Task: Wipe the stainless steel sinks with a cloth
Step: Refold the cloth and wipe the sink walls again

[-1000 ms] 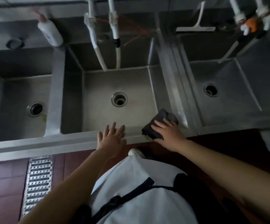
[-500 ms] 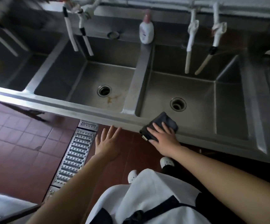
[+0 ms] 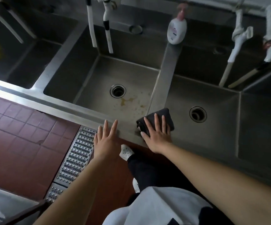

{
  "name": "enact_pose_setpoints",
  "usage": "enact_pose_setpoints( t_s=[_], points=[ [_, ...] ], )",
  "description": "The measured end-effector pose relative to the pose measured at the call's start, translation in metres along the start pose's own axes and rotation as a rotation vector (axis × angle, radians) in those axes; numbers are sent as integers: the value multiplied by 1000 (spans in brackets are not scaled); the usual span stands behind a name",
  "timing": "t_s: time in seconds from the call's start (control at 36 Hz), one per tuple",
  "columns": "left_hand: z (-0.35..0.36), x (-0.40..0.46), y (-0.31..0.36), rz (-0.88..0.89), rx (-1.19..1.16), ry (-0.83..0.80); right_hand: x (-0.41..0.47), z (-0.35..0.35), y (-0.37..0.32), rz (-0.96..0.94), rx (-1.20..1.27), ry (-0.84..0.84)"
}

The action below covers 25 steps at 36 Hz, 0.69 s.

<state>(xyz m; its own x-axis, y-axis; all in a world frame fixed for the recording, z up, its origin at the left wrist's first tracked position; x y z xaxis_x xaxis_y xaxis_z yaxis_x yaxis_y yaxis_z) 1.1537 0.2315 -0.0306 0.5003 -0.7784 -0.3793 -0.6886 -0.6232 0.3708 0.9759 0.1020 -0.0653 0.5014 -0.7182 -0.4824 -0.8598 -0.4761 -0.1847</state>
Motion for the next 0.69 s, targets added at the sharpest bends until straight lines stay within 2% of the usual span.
enact_pose_setpoints(
  t_s=[0.14, 0.22, 0.42, 0.56, 0.69],
  points=[
    [-14, 35, -2, 24, -50, -38, 86, -48, 17, 192, 99, 118],
    [-20, 58, -2, 45, -4, -96, 145, -86, 33, 273, 126, 187],
    [-44, 127, 4, 104, 83, -187, 258, -159, 75, 383, 106, 190],
    [-65, 173, 9, 58, 17, -216, 286, -180, 82, 415, 64, 187],
    [-72, 199, 18, 33, -167, -283, 263, -181, 67, 414, 113, 353]
  ],
)
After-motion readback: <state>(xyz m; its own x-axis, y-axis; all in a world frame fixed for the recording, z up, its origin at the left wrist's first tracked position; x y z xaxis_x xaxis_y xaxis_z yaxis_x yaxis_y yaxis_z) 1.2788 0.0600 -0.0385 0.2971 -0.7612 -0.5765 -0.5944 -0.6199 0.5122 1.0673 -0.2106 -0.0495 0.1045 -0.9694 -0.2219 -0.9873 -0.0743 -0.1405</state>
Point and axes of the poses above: each hand's wrist, its own x-axis towards the middle knuckle, its own z-axis out of the palm, y = z × x, the point moved 6 cm from there along x, towards the middle knuckle, and after that the axes turned 4 degrees about -x, right-handed, at the moved point
